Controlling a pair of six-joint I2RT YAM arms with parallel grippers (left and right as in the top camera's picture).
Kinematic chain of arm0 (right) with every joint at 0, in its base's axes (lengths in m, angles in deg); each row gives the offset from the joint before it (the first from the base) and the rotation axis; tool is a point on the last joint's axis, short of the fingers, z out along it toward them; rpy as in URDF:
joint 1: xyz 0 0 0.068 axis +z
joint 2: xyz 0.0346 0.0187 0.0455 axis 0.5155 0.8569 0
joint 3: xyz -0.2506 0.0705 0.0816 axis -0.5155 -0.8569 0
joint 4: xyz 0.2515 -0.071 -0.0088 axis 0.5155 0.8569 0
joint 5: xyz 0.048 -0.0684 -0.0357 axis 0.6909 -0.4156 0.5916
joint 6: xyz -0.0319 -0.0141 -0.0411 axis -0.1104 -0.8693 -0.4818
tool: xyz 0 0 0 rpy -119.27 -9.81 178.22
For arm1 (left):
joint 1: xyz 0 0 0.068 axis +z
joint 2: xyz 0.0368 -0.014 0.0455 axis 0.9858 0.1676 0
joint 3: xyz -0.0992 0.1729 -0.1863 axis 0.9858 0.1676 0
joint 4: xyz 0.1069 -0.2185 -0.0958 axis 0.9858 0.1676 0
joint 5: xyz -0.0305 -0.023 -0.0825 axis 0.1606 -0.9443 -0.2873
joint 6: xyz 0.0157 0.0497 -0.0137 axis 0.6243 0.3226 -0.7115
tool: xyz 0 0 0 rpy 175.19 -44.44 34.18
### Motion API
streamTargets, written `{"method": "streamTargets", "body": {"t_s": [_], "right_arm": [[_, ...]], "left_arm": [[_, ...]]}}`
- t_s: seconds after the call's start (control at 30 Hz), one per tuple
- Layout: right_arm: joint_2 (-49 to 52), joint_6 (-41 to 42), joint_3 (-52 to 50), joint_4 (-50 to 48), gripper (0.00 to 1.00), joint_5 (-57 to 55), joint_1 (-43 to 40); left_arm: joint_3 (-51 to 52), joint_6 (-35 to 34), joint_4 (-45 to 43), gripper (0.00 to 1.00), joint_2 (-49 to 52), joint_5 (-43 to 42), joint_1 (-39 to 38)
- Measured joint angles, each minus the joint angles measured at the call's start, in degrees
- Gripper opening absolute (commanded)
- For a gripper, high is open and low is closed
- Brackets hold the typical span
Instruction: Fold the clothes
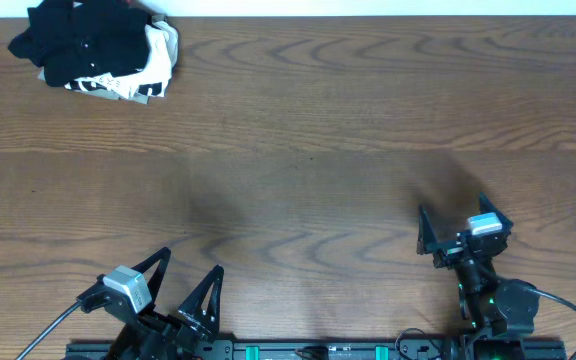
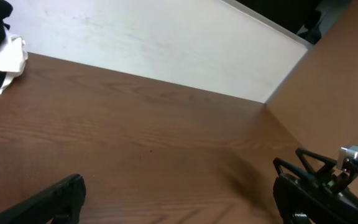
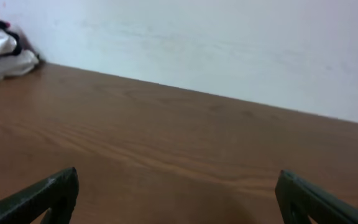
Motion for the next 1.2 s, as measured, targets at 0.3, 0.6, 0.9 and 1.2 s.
{"method": "streamTargets", "body": {"t_s": [0.3,0.6,0.9,1.2], "right_arm": [[0.00,-2.27,0.00,0.04,0.99,0.50,-0.57],[0.00,-2.43,0.00,0.04,0.99,0.72,-0.57],[0.00,-2.43,0.00,0.02,0.99,0.87,-0.57],[0.00,-2.43,0.00,0.02,0.99,0.87,-0.57]], "left_arm": [[0.00,0.00,0.00,0.98,0.00,-0.02,0.00],[0.00,0.00,0.00,0.98,0.00,-0.02,0.00],[0.00,0.00,0.00,0.98,0.00,-0.02,0.00],[0.00,0.00,0.00,0.98,0.00,-0.02,0.00]]}}
